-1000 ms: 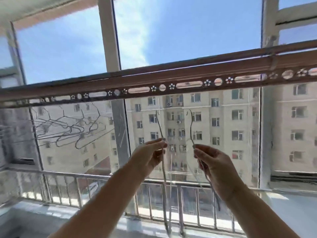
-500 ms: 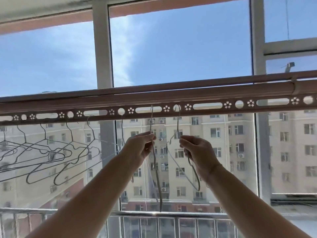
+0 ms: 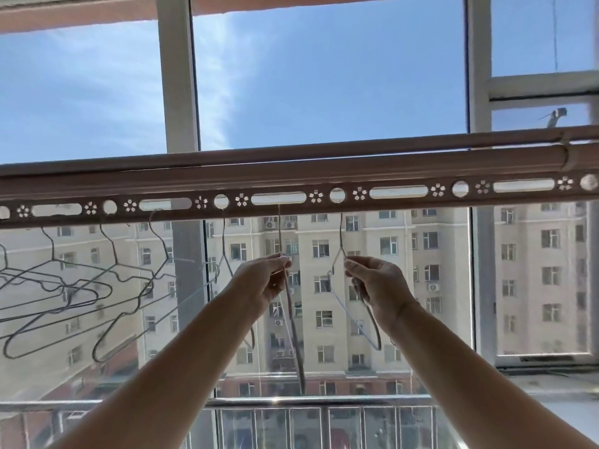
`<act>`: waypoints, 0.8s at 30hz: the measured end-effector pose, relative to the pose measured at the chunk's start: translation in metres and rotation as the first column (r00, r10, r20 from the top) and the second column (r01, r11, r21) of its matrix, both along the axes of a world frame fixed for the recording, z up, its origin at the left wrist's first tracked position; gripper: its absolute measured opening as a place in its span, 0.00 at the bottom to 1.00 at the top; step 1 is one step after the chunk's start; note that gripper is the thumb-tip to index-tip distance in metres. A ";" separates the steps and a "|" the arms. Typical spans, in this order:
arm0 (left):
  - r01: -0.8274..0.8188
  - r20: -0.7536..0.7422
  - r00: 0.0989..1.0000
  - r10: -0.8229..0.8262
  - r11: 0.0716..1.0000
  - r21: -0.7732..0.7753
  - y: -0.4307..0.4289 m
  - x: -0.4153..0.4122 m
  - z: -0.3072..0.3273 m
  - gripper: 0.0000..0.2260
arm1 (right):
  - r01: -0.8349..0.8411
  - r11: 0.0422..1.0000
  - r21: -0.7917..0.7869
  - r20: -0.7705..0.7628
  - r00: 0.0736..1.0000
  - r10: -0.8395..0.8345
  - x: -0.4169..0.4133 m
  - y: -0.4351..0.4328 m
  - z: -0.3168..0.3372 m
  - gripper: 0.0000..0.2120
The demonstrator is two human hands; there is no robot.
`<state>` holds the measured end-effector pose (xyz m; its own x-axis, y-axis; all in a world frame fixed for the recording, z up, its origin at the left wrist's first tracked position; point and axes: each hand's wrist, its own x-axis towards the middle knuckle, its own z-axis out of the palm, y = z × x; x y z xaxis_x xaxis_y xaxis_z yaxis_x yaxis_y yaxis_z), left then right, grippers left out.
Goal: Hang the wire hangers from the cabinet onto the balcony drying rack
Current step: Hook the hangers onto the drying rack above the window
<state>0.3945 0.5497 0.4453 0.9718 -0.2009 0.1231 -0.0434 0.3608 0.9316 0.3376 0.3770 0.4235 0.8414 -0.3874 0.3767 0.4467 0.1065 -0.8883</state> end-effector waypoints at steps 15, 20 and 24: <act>-0.095 0.040 0.995 0.092 0.992 0.085 0.026 -0.023 -0.071 0.10 | 0.033 0.993 0.117 -0.060 0.998 -0.026 -0.028 -0.038 -0.066 0.10; -0.022 -0.043 0.998 0.035 0.963 0.269 0.006 -0.046 -0.136 0.10 | 0.073 0.976 -0.205 -0.117 0.988 -0.098 -0.062 -0.067 -0.127 0.15; 0.145 -0.062 0.989 -0.132 0.901 0.408 -0.031 -0.063 -0.181 0.10 | 0.082 0.939 -0.333 -0.157 0.977 -0.141 -0.095 -0.097 -0.167 0.19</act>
